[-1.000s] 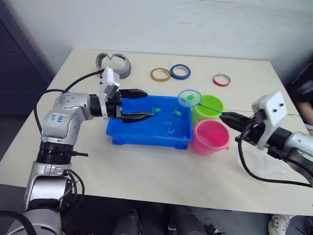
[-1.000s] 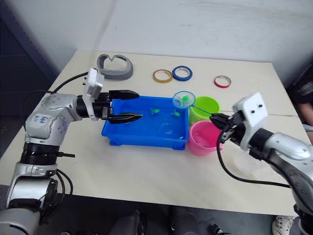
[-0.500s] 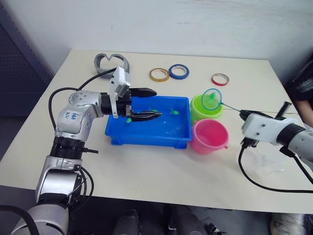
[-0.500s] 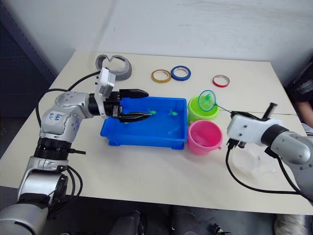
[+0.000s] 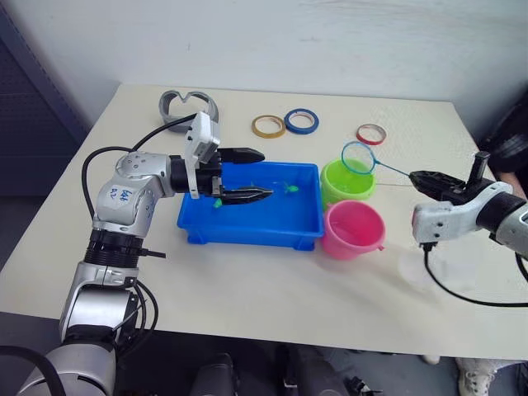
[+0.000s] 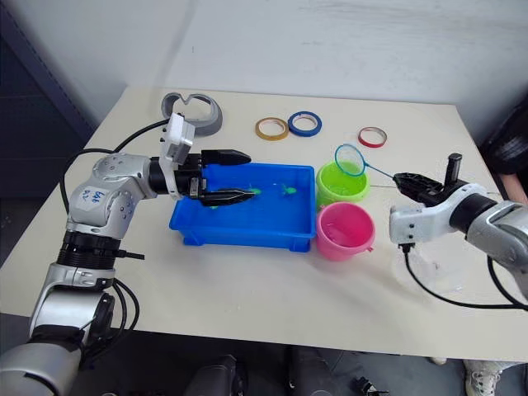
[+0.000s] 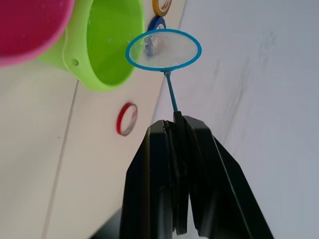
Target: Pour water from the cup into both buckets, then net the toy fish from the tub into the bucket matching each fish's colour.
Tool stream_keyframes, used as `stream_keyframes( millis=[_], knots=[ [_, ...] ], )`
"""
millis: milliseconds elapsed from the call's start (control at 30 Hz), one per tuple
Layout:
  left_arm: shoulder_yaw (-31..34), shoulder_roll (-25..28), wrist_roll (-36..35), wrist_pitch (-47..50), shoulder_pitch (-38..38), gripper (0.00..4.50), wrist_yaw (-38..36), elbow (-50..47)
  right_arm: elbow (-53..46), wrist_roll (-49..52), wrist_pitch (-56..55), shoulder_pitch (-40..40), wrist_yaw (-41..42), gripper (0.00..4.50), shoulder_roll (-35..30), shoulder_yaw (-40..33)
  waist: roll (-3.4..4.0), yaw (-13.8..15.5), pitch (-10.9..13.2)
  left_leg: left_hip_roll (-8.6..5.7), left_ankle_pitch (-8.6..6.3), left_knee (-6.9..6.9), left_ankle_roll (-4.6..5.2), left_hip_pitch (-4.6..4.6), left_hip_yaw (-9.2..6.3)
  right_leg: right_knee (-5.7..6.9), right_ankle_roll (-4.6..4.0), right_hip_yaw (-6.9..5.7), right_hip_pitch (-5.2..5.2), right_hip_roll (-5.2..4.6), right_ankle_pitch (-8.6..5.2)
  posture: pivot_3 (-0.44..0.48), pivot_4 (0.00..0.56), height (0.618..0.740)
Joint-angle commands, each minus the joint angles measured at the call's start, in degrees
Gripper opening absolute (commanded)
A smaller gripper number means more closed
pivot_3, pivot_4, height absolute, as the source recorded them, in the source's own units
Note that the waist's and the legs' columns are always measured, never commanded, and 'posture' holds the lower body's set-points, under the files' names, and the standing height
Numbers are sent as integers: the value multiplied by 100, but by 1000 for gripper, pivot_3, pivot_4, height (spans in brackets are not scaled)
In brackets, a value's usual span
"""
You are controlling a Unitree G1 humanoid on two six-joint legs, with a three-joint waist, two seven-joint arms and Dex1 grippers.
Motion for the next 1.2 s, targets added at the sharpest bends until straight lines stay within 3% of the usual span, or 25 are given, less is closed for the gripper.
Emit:
stream_keyframes(
  millis=[33,267,467,633,900,1200],
  knots=[
    [177,300,80,-73,138,4488,-59,-91,-1112,2233,2783,-564,384,0,593,-485,25,-13,-1,-2,0,4,0,0,0,8,0,2,0,-3,0,0,150,740],
    [387,709,-2,111,503,4488,79,-443,-1963,4619,6480,-1443,131,0,1518,-501,29,41,-2,-1,-1,9,-2,3,-21,3,-1,-7,-1,-8,0,0,150,740],
    [516,864,-37,277,751,4488,208,-744,-1827,5189,8003,-1617,-375,0,2235,-416,29,45,-2,-7,-13,11,18,-18,-23,-3,0,-9,-1,-18,0,0,150,740],
    [657,966,-81,407,925,4488,326,-1025,-1316,4869,7993,-1761,-691,0,2443,-66,29,28,-3,-11,-14,16,21,-18,-23,0,0,-9,-2,-20,0,0,150,740],
    [816,1084,-170,570,1165,4488,535,-1377,-203,4182,6961,-2120,-804,0,2665,501,29,20,-3,-11,-14,16,20,-14,-23,-2,0,-7,-4,-17,0,0,150,740],
    [851,1115,-221,628,1176,4488,621,-1470,149,3901,6253,-2400,-877,0,3130,517,28,16,-3,-11,-14,13,21,-18,-23,3,0,-9,-5,-17,0,0,150,740]
  ],
)
